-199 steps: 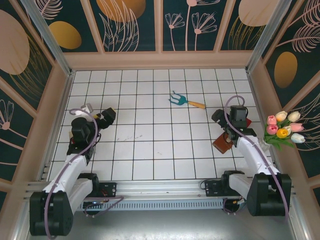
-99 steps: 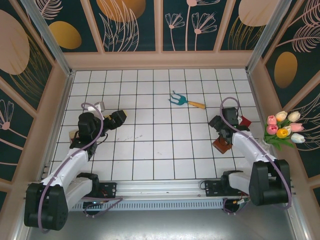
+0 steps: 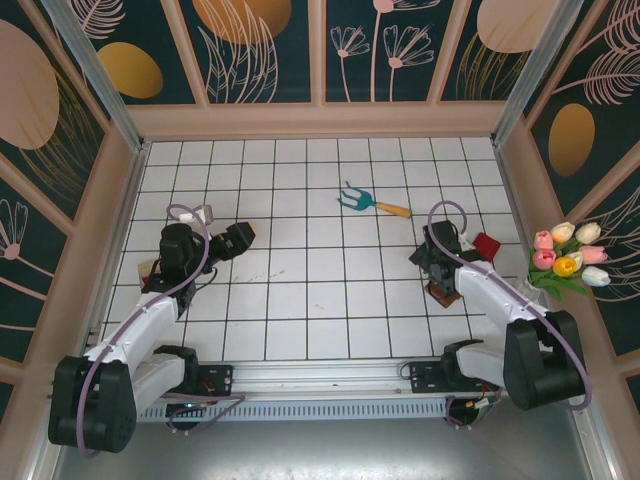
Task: Put the credit cards into the card holder
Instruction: Move the card holder to the center of the table.
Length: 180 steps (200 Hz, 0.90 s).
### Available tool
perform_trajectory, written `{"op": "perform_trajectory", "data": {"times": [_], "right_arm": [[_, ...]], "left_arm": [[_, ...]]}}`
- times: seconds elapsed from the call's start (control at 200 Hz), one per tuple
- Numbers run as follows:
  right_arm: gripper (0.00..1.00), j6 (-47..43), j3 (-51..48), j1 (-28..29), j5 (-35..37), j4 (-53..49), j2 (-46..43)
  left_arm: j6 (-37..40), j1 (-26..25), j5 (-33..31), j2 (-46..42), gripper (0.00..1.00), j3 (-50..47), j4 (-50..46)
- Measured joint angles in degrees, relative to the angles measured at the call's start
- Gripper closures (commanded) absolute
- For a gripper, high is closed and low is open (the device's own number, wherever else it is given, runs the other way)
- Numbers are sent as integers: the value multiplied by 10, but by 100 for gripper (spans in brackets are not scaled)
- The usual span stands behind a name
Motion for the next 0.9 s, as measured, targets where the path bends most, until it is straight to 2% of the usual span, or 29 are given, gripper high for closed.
{"op": "perform_trajectory", "data": {"times": [0.25,0.375,0.54,0.671,0.776,0.901], "right_arm": [[13,2,-19,-16,-15,5,-7],[15,-6,-21,16,-29,21,19],[18,-6,-11,113,-23,60,51],[19,-10,21,213,-55,114,101],[26,-30,81,291,-94,143,171],[27,-62,156,366,-143,164,244]], "left_arm": [[2,0,9,16,1,8,0],[2,0,16,24,1,9,0],[2,0,21,25,1,9,0],[2,0,23,25,1,9,0],[2,-1,27,25,1,9,-1],[4,-2,45,25,11,9,-2]]}}
